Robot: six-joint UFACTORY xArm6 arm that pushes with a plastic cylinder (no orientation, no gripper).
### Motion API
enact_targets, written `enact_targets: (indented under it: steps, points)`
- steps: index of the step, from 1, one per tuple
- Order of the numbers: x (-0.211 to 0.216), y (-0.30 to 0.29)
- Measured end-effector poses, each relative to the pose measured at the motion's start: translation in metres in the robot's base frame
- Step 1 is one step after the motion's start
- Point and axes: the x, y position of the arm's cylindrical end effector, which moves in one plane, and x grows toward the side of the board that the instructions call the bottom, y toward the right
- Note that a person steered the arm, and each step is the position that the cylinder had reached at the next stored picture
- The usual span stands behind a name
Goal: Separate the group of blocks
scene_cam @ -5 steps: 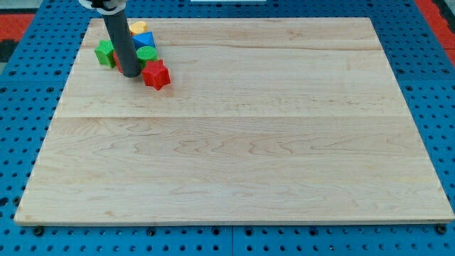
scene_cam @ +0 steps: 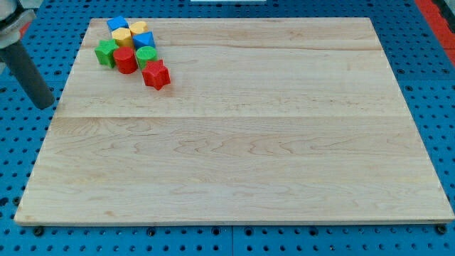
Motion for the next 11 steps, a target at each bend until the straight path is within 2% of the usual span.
enact_targets:
  steps: [3,4,5,6,7,8,9,10,11]
  points:
    - [-0.221,0.032]
    - [-0.224,0.098]
    - [-0.126,0.166]
    - [-0.076,0.213]
    - [-0.102,0.219]
    - [-0.087,0.220]
    - [-0.098,0.189]
    - [-0.139,0.171]
    - [-0.153,0.220]
